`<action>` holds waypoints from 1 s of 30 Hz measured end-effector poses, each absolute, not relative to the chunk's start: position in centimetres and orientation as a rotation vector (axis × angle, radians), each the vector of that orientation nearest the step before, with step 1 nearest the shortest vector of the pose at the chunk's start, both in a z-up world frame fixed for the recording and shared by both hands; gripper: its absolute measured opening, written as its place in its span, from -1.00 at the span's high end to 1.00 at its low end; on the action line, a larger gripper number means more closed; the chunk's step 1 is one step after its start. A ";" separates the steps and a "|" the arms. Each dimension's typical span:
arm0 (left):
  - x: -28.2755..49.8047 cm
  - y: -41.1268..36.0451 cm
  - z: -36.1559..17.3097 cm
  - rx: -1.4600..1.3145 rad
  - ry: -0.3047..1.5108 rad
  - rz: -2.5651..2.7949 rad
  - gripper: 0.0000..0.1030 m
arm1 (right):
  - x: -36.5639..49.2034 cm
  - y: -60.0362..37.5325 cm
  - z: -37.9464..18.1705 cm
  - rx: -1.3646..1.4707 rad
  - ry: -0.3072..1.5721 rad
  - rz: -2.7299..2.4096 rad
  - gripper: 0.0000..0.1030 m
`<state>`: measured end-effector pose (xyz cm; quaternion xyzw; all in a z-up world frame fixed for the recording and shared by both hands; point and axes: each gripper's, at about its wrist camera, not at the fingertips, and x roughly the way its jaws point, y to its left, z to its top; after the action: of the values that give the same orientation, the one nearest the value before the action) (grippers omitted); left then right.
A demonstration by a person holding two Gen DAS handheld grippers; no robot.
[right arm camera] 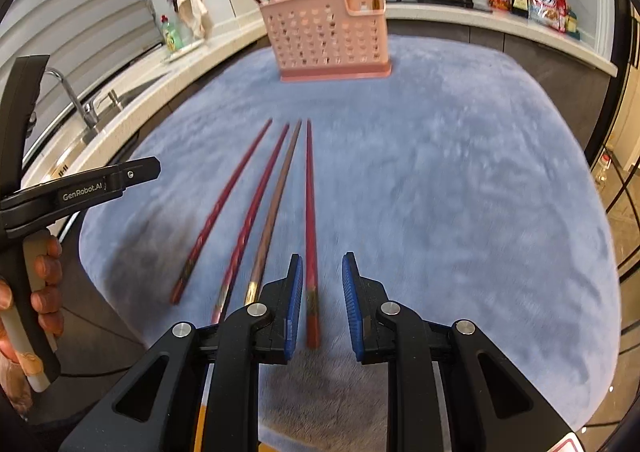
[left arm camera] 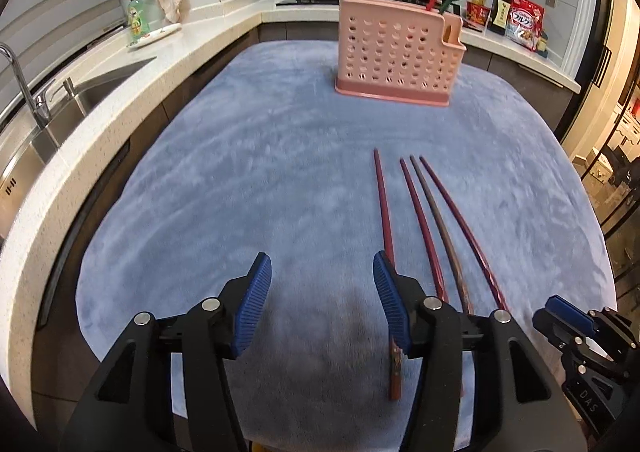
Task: Organize utensils
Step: 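Grasp a dark red chopstick with the left tool while the right tool grasps a red chopstick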
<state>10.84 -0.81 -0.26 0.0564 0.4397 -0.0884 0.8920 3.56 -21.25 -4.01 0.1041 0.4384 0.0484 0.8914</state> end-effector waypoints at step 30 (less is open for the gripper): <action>7.5 -2.1 -5.7 0.139 1.045 -0.254 -0.21 | 3.3 -20.4 -6.7 0.177 0.960 0.079 0.85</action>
<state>7.45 -2.06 -5.66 0.0661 0.4972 -0.1210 0.8566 3.25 -20.44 -6.75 0.0852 0.4610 0.0381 0.8825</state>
